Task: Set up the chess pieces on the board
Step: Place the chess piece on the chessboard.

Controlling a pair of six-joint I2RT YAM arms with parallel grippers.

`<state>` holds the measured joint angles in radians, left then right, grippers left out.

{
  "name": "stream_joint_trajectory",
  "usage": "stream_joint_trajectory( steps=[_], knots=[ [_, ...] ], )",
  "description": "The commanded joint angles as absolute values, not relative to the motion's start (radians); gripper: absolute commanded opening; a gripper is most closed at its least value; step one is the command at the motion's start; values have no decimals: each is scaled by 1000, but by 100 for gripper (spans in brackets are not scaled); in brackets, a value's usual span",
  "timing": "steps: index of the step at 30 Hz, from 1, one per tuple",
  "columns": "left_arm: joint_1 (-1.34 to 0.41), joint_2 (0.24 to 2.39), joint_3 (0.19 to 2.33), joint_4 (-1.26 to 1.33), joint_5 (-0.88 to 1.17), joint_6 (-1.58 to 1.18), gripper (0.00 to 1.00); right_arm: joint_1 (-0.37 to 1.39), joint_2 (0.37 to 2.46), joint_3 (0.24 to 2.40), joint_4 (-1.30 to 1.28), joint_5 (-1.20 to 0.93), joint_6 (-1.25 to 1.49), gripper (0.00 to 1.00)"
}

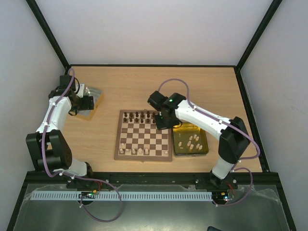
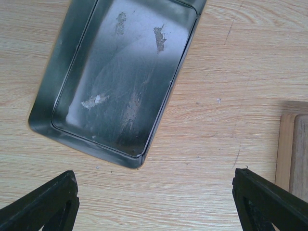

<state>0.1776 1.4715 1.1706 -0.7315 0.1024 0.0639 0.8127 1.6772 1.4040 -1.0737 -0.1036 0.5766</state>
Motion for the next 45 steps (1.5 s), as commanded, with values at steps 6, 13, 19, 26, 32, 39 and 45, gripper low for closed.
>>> stream_joint_trajectory(
  steps=[6,13,19,26,32,39,45],
  knots=[
    [175,1459,1166,-741,97,66,88,973,1887,1675,-1167,-118,591,2],
    [174,1461,1172,-742,95,64,88,1035,2067,1896,-1231,-103,556,2],
    [174,1459,1170,-740,88,63,88,1060,2167,2024,-1286,-65,550,2],
    [174,1456,1162,-733,74,63,88,1102,2223,2084,-1287,-66,554,2],
    [174,1451,1155,-730,73,62,89,1134,2257,2112,-1287,-72,546,2],
    [174,1446,1152,-727,74,61,89,1146,2280,2106,-1283,-82,539,2],
    [175,1444,1151,-727,74,61,89,1151,2301,2111,-1275,-91,535,2]
  ],
)
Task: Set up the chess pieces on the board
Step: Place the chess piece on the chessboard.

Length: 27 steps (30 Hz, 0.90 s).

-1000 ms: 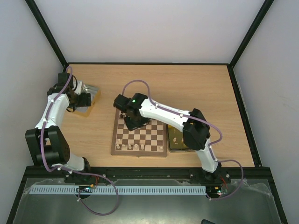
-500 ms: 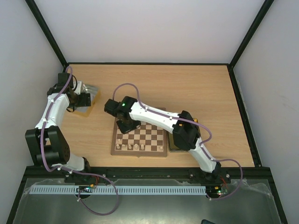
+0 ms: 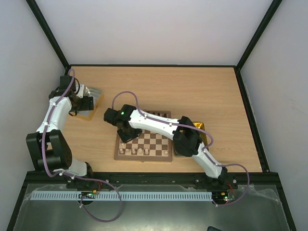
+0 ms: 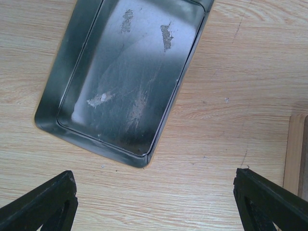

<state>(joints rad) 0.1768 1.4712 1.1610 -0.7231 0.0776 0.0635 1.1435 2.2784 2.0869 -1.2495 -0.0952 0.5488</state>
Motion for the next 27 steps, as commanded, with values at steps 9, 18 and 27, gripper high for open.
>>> stream_joint_trajectory(
  steps=[9,18,27],
  knots=[
    [174,1439,1148,-727,71,63,89,1168,2324,2130,-1272,-115,529,2],
    [175,1440,1146,-726,68,63,89,1191,2335,2129,-1271,-126,528,2],
    [174,1439,1144,-724,60,61,90,1195,2340,2125,-1269,-138,525,2]
  ],
)
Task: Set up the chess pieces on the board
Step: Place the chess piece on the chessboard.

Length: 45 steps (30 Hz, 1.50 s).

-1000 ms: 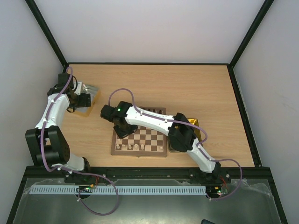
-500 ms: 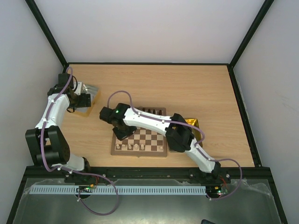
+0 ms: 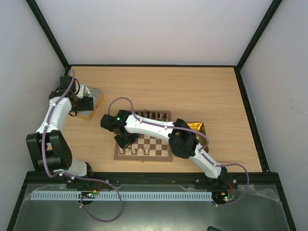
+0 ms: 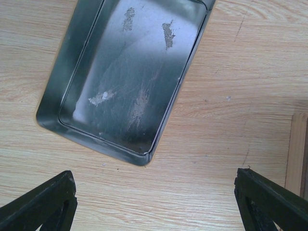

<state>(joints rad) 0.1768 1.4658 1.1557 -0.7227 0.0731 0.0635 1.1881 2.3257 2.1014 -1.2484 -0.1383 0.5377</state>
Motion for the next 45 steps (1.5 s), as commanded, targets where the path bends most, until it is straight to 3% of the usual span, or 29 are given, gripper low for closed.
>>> stream_joint_trajectory(
  steps=[1,22,45],
  knots=[
    [174,1439,1144,-724,59,62,90,1195,2341,2125,-1266,-138,524,2],
    [174,1450,1146,-723,60,63,91,1195,2350,2134,-1261,-146,522,18],
    [175,1465,1155,-728,59,63,91,1165,2360,2152,-1254,-151,516,19]
  ],
)
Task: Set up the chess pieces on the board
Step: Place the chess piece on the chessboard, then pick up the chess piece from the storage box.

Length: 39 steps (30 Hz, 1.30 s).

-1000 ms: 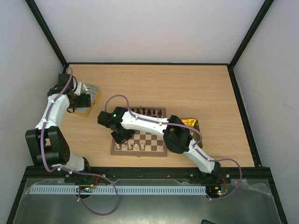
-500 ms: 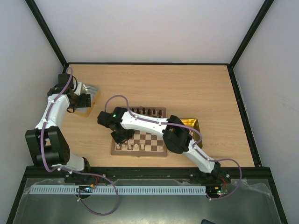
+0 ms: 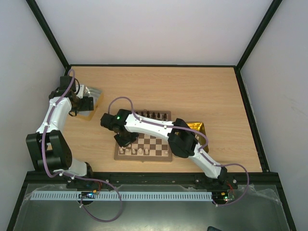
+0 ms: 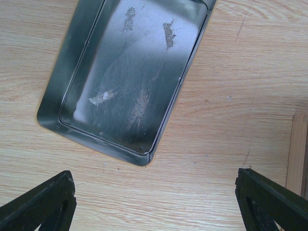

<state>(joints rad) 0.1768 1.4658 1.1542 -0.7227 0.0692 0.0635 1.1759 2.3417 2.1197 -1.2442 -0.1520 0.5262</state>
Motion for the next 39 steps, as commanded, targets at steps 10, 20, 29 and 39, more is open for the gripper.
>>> stream_joint_trajectory(
  steps=[10,20,29,39],
  knots=[
    [175,1473,1160,-730,57,63,91,1157,2358,2148,-1249,-164,513,24],
    [175,1473,1159,-729,54,63,91,1155,2352,2173,-1256,-119,517,24],
    [175,1470,1160,-731,54,63,91,1138,2329,2197,-1275,-41,532,27],
    [175,1468,1161,-732,61,63,91,920,2024,1915,-1256,79,589,24]
  ],
)
